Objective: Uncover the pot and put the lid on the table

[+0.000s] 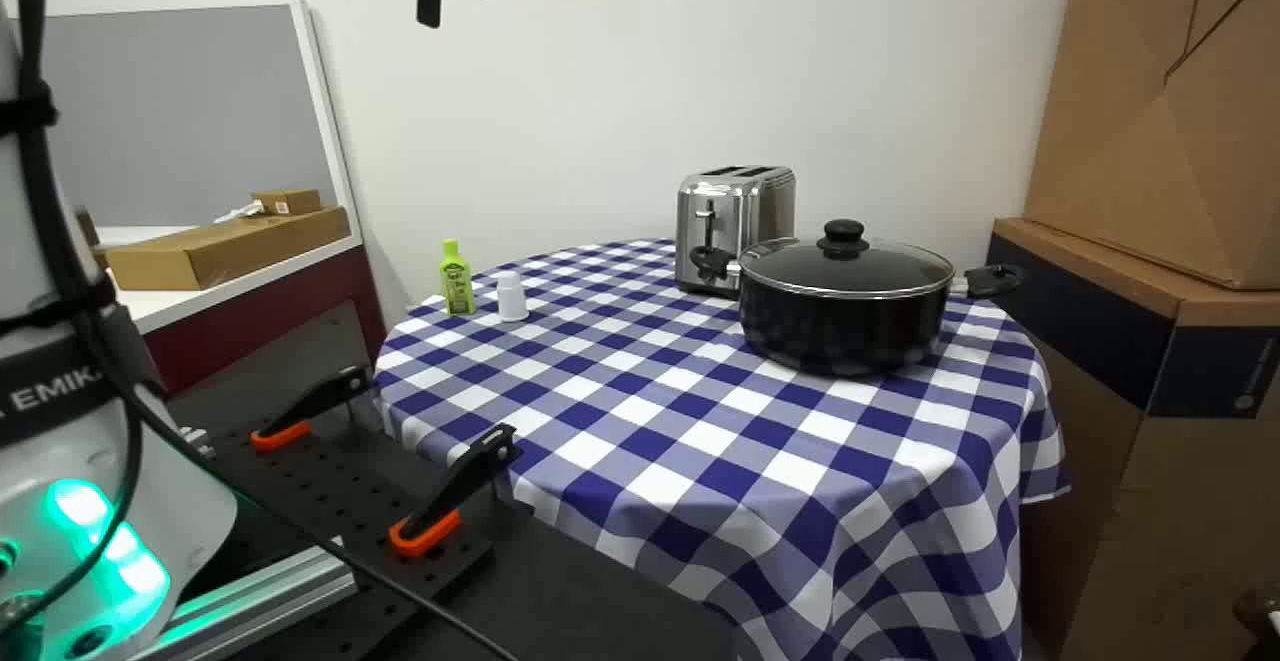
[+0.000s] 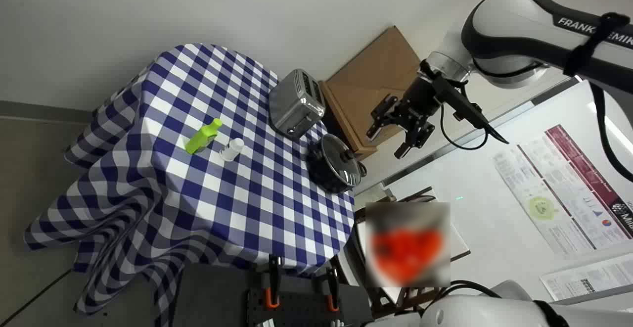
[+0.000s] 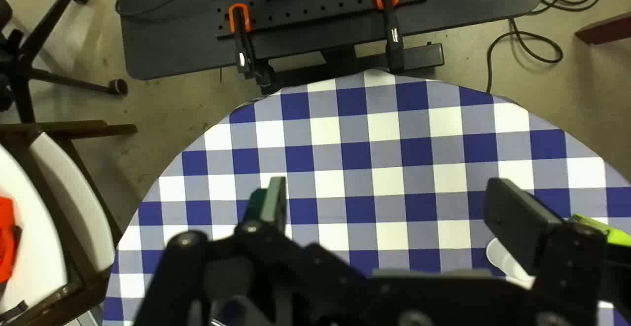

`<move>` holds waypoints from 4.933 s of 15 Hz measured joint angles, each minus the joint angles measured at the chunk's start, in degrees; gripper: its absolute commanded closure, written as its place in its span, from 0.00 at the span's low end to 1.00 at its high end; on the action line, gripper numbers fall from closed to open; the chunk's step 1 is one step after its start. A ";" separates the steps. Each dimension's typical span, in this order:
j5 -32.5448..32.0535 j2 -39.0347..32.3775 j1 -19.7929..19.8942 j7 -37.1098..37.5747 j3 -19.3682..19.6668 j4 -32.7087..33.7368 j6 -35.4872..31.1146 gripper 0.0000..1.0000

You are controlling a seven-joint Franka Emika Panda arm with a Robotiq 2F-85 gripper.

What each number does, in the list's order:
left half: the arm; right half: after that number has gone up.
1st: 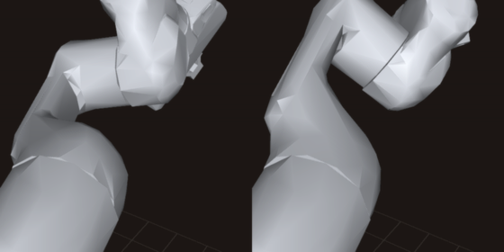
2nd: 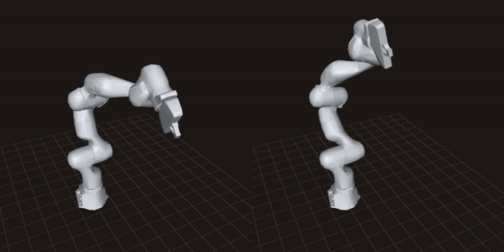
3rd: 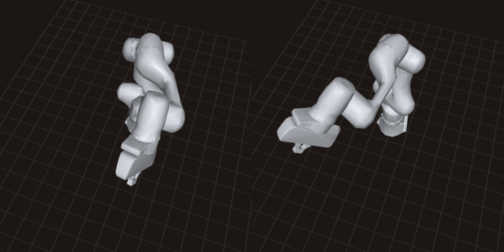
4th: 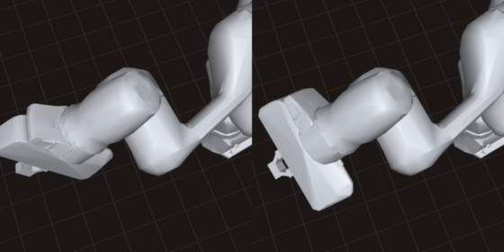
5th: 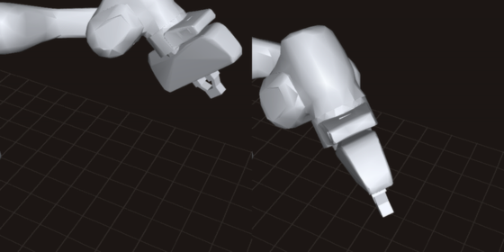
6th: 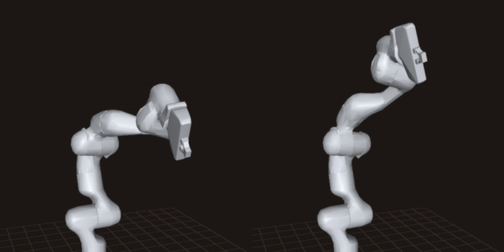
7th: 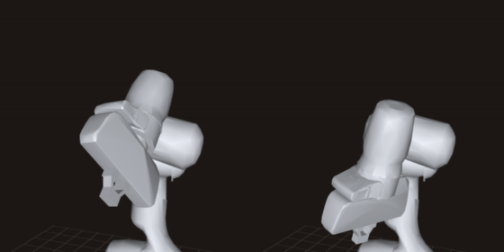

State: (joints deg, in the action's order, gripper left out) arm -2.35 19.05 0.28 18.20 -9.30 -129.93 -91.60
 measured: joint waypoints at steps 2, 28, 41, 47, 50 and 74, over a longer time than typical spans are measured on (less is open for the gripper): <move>0.00 0.00 -0.07 0.00 0.04 0.02 -0.02 0.00; 2.73 -45.73 11.71 2.98 17.11 27.37 -41.99 0.00; 4.56 -58.73 12.02 2.38 17.88 41.58 -34.56 0.33; 4.51 -59.69 12.03 1.99 18.62 43.40 -32.59 0.75; 4.48 -59.80 11.92 1.88 18.64 43.67 -32.10 0.75; -4.29 -41.32 0.26 -7.36 14.03 26.23 -23.85 0.75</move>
State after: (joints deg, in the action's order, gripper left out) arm -6.64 -22.27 0.54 10.84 4.73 -103.70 -115.45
